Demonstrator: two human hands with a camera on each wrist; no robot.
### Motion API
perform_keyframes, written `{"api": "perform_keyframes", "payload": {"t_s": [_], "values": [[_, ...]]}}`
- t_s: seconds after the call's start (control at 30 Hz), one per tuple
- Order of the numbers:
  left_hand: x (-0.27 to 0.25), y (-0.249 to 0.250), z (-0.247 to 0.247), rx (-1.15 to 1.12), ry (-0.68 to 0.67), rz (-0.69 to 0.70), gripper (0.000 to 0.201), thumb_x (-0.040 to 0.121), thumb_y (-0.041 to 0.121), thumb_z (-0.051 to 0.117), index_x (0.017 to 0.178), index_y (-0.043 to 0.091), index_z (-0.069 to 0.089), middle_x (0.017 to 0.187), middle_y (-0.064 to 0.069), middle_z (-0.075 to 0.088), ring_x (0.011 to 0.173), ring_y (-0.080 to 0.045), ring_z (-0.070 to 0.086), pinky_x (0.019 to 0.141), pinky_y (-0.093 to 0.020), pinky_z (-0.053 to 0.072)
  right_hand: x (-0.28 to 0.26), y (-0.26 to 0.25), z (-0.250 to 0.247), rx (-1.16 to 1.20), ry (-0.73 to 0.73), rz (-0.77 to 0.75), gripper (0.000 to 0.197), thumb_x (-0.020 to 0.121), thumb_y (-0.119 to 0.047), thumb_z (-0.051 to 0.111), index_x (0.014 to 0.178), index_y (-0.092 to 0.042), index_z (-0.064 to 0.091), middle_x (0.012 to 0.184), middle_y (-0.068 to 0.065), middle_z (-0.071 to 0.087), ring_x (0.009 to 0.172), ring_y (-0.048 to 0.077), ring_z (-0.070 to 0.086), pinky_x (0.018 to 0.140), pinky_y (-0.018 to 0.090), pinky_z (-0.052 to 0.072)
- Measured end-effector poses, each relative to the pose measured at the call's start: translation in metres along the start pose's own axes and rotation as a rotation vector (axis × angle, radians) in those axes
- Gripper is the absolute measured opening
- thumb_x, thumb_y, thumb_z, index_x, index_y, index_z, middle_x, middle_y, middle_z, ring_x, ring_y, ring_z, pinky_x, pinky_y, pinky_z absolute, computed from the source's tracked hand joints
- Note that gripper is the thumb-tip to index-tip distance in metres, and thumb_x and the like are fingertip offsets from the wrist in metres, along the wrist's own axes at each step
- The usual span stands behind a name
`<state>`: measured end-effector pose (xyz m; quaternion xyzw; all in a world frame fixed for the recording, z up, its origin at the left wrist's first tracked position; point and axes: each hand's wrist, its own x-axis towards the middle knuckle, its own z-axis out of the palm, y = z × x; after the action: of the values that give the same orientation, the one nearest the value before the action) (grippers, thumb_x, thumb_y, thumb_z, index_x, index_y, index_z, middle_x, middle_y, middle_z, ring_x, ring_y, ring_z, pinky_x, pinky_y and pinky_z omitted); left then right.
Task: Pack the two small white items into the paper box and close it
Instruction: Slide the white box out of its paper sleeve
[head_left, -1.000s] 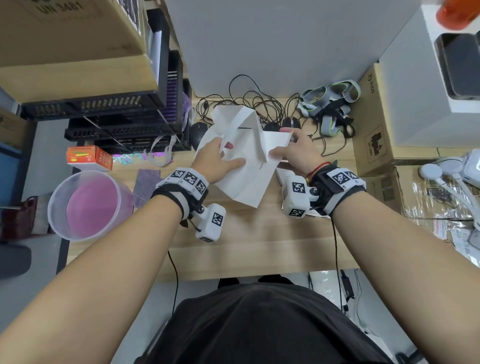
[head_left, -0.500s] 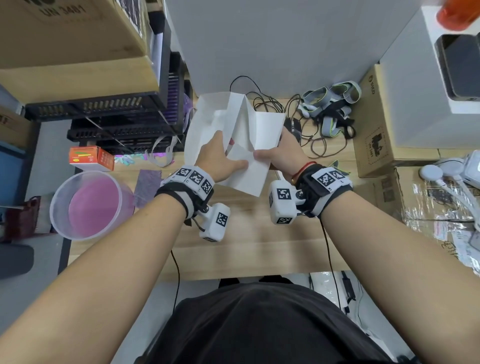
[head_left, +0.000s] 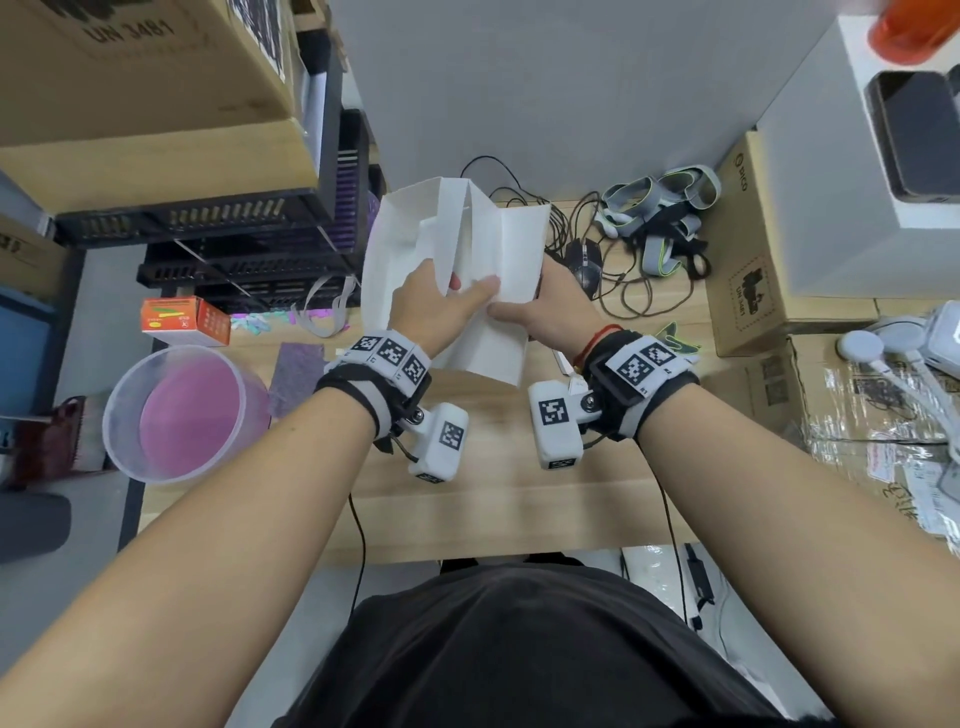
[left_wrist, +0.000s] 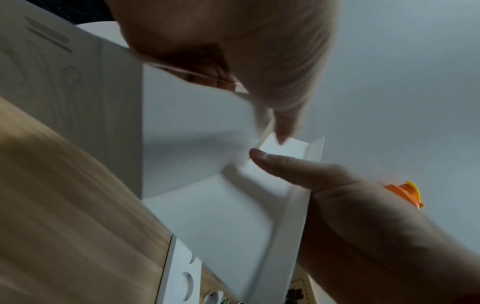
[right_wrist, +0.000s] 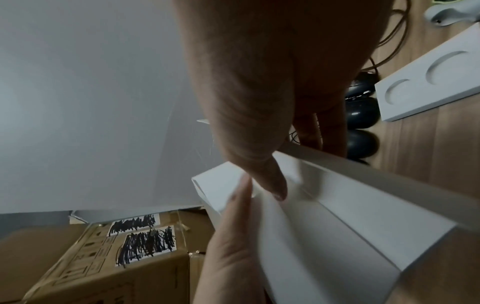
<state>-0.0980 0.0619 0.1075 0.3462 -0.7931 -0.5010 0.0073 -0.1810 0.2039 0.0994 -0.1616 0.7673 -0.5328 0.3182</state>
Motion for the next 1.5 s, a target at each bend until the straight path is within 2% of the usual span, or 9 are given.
{"api": "perform_keyframes", "payload": {"t_s": [0.17, 0.27, 0.43, 0.57, 0.67, 0.8, 0.97, 1.27, 1.5], "values": [[0.004, 0.0, -0.003, -0.078, 0.02, -0.039, 0.042, 0.082, 0.05, 0.059, 0.101, 0.013, 0.065, 0.1, 0.001, 0.07, 0.097, -0.022, 0.066, 0.092, -0.042, 0.053, -0.008, -0.009, -0.005, 0.211, -0.09, 0.112, 0.057, 0.083, -0.037, 0.073, 0.133, -0.022, 0.05, 0.119, 0.0, 0.066, 0.105, 0.022, 0.068, 0.076, 0.043, 0.061], [0.002, 0.004, -0.004, -0.212, -0.07, -0.037, 0.044, 0.083, 0.049, 0.062, 0.111, 0.016, 0.066, 0.106, 0.002, 0.073, 0.098, -0.018, 0.069, 0.093, -0.045, 0.055, -0.015, -0.014, -0.005, 0.378, -0.154, 0.199, 0.049, 0.095, -0.055, 0.053, 0.136, -0.031, 0.044, 0.121, -0.003, 0.064, 0.108, 0.026, 0.067, 0.081, 0.048, 0.06], [-0.005, 0.01, -0.003, -0.328, -0.215, 0.018, 0.037, 0.097, 0.045, 0.057, 0.125, 0.022, 0.061, 0.115, 0.002, 0.073, 0.102, -0.015, 0.071, 0.095, -0.043, 0.056, -0.014, -0.012, 0.004, 0.451, -0.097, 0.205, 0.06, 0.087, -0.061, 0.055, 0.14, -0.039, 0.036, 0.129, -0.004, 0.065, 0.112, 0.024, 0.068, 0.089, 0.06, 0.054], [-0.009, 0.017, 0.001, -0.416, -0.237, 0.01, 0.034, 0.096, 0.043, 0.057, 0.123, 0.022, 0.06, 0.115, -0.005, 0.073, 0.103, -0.026, 0.071, 0.094, -0.053, 0.055, -0.016, -0.019, 0.014, 0.418, -0.081, 0.176, 0.056, 0.092, -0.068, 0.038, 0.143, -0.049, 0.027, 0.133, -0.012, 0.061, 0.114, 0.02, 0.067, 0.086, 0.059, 0.056], [-0.009, 0.021, 0.002, -0.436, -0.204, 0.034, 0.029, 0.099, 0.04, 0.055, 0.123, 0.025, 0.06, 0.114, -0.002, 0.073, 0.103, -0.021, 0.071, 0.093, -0.047, 0.057, -0.017, -0.024, 0.02, 0.397, -0.06, 0.151, 0.064, 0.09, -0.074, 0.034, 0.147, -0.051, 0.02, 0.142, -0.009, 0.055, 0.123, 0.021, 0.061, 0.096, 0.057, 0.052], [-0.01, 0.03, 0.003, -0.406, -0.174, 0.071, 0.032, 0.102, 0.044, 0.047, 0.125, 0.024, 0.057, 0.103, -0.002, 0.072, 0.089, -0.017, 0.072, 0.078, -0.039, 0.058, -0.015, -0.029, 0.025, 0.387, -0.012, 0.112, 0.061, 0.099, -0.056, 0.04, 0.152, -0.045, 0.011, 0.149, -0.001, 0.047, 0.129, 0.023, 0.054, 0.105, 0.054, 0.045], [-0.012, 0.032, 0.007, -0.4, -0.118, 0.075, 0.027, 0.103, 0.042, 0.045, 0.118, 0.023, 0.057, 0.108, -0.003, 0.07, 0.095, -0.019, 0.071, 0.08, -0.042, 0.06, -0.012, -0.027, 0.025, 0.423, 0.06, 0.106, 0.057, 0.101, -0.039, 0.044, 0.151, -0.038, 0.016, 0.143, 0.004, 0.051, 0.122, 0.023, 0.058, 0.098, 0.047, 0.052], [-0.007, 0.03, 0.009, -0.404, -0.03, 0.107, 0.018, 0.098, 0.031, 0.058, 0.113, 0.022, 0.054, 0.104, -0.001, 0.066, 0.087, -0.016, 0.066, 0.063, -0.023, 0.052, -0.015, -0.027, 0.022, 0.418, 0.07, 0.076, 0.046, 0.105, -0.023, 0.036, 0.148, -0.028, 0.022, 0.124, 0.011, 0.06, 0.088, 0.013, 0.064, 0.059, 0.02, 0.057], [-0.012, 0.033, 0.01, -0.506, -0.016, 0.04, 0.026, 0.098, 0.036, 0.055, 0.116, 0.017, 0.053, 0.09, -0.001, 0.061, 0.063, -0.009, 0.06, 0.051, -0.02, 0.046, -0.021, -0.027, 0.023, 0.287, 0.054, 0.043, 0.054, 0.09, -0.041, 0.037, 0.142, -0.036, 0.023, 0.119, 0.014, 0.064, 0.102, 0.031, 0.067, 0.082, 0.048, 0.058]]}}
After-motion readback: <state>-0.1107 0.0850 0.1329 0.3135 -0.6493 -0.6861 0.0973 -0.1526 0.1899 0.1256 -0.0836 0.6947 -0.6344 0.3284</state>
